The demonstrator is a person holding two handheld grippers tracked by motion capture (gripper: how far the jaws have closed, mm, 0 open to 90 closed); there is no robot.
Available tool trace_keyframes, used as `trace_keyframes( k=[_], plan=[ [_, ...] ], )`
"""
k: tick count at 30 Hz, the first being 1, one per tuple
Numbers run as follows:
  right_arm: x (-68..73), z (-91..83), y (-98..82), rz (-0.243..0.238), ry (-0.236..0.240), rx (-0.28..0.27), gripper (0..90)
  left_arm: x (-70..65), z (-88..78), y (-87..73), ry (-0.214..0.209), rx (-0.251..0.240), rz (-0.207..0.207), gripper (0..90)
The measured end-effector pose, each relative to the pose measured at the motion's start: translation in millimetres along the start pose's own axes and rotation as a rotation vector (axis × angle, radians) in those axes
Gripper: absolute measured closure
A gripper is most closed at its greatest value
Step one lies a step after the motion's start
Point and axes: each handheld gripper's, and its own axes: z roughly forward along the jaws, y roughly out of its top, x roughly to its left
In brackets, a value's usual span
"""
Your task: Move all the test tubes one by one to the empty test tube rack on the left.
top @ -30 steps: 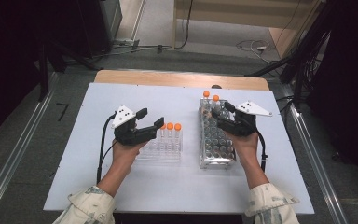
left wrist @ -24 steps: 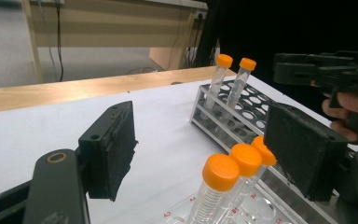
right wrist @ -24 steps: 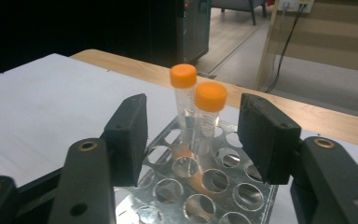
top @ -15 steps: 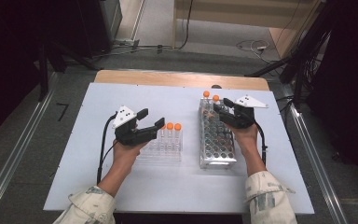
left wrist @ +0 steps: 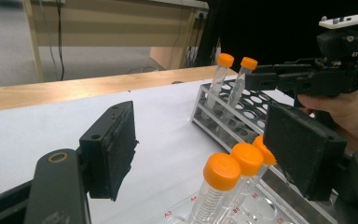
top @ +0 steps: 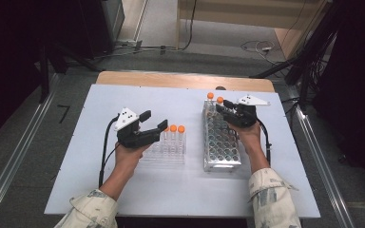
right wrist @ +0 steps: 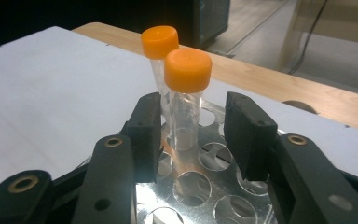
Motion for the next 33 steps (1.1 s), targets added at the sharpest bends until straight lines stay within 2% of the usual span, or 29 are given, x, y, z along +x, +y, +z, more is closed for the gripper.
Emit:
trace_keyframes(
  k=[5,8,19,23,26,33],
  plan=[
    [-3.8,5.2,-3.8,0.012,0.035,0.008,57.5,0.1,-0.2,0.1,0.002,0.000,-0.002,25.6],
    [-4.3,8.4,-5.5,0.013,0.033,0.018,58.4,0.2,-0.2,0.1,0.002,-0.001,-0.003,25.7],
    [-7.9,13.4,-8.0,0.025,0.051,-0.001,63.2,0.2,0.9,-0.5,0.000,0.008,0.000,26.0],
    [-7.4,13.4,-8.3,0.001,0.050,-0.005,65.4,-0.1,1.7,-0.9,0.000,0.012,-0.002,26.1],
    [-6.9,12.2,-7.7,-0.021,0.058,-0.009,71.8,0.1,1.7,-0.9,0.001,0.012,-0.001,26.2],
    [-5.0,11.9,-6.6,-0.027,0.045,-0.020,72.0,0.4,1.0,-0.8,-0.002,0.009,-0.002,26.4]
  ],
)
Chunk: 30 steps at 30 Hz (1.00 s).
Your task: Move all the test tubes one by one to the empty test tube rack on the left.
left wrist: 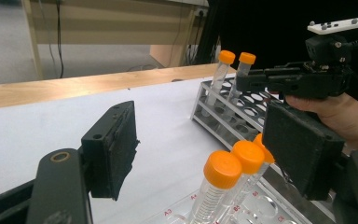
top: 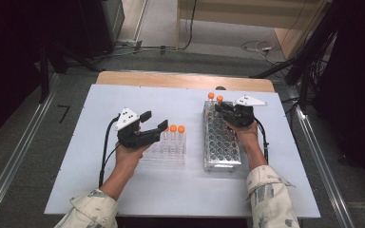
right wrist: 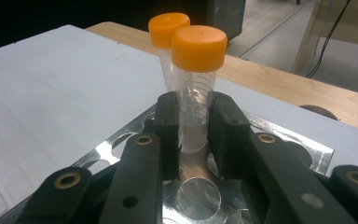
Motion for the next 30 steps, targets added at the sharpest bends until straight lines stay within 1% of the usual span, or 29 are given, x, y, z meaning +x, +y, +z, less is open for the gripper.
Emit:
trace_keyframes(
  k=[7,9,13,15,24,30],
  plan=[
    [1.4,-7.0,5.2,0.000,-0.010,-0.031,72.0,-0.1,0.2,0.0,0.001,0.002,0.000,26.6],
    [1.6,-9.2,7.4,-0.007,-0.010,-0.039,72.0,-0.1,0.2,-0.1,0.001,0.003,0.000,26.6],
    [3.7,-15.9,18.8,-0.025,-0.019,-0.070,72.1,-0.1,-0.3,0.2,0.000,-0.002,-0.003,26.6],
    [4.9,-18.5,24.6,-0.036,-0.024,-0.077,72.2,0.0,-0.4,0.2,0.000,-0.002,-0.002,26.6],
    [9.4,-28.9,36.3,-0.053,-0.042,-0.128,72.2,0.2,-1.2,0.7,0.000,-0.008,-0.005,26.7],
    [14.9,-40.6,49.6,-0.073,-0.029,-0.165,72.2,0.4,-2.1,1.4,0.000,-0.013,-0.005,27.0]
  ],
)
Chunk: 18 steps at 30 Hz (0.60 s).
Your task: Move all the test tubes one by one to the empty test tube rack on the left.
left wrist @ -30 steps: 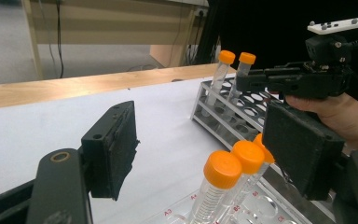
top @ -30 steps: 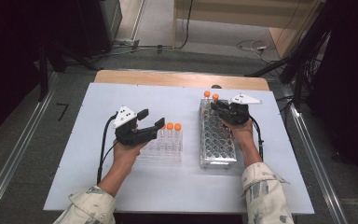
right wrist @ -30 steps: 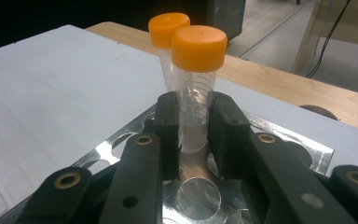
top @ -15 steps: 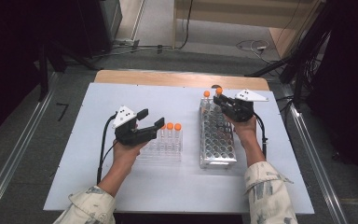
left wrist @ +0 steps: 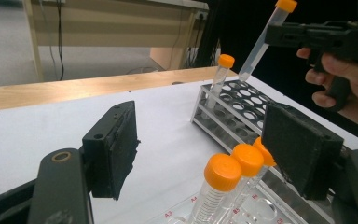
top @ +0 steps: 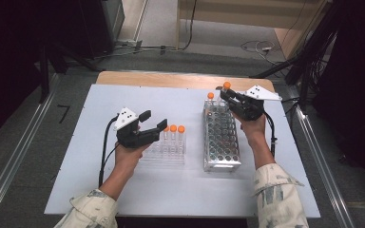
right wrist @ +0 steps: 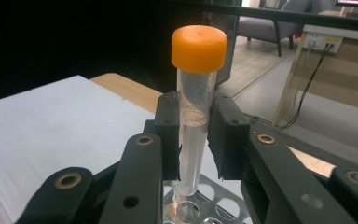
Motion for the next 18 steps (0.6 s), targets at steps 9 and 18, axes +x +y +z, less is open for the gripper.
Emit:
trace_keyframes(
  k=[9,18],
  plan=[
    [25.9,-21.0,12.5,0.005,0.089,0.014,72.3,-2.5,-3.5,3.1,-0.009,-0.012,0.006,28.0],
    [63.7,-36.9,6.9,0.016,0.183,0.053,72.3,-12.2,-4.9,5.9,-0.033,-0.013,0.033,28.1]
  ],
)
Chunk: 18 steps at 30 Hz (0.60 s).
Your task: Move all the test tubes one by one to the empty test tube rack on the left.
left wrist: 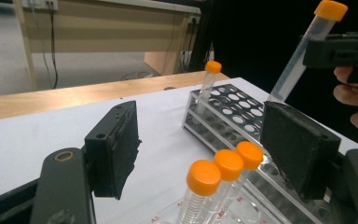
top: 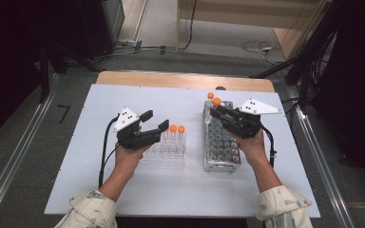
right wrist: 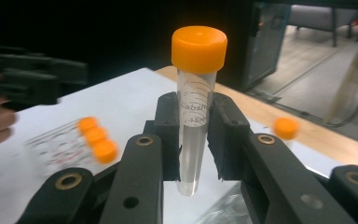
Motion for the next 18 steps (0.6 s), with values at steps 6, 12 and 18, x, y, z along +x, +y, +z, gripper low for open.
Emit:
trace_keyframes(
  k=[6,12,18],
  plan=[
    [20.0,-0.2,-6.7,-0.019,0.048,0.024,72.2,-11.6,-1.2,4.5,-0.043,-0.004,0.023,28.2],
    [29.8,-0.3,-11.9,-0.015,0.080,0.040,72.3,-20.4,-4.1,8.7,-0.077,-0.010,0.044,28.2],
    [36.8,-0.9,-14.6,-0.012,0.112,0.051,72.2,-24.5,-2.8,8.6,-0.098,-0.003,0.048,28.3]
  ],
)
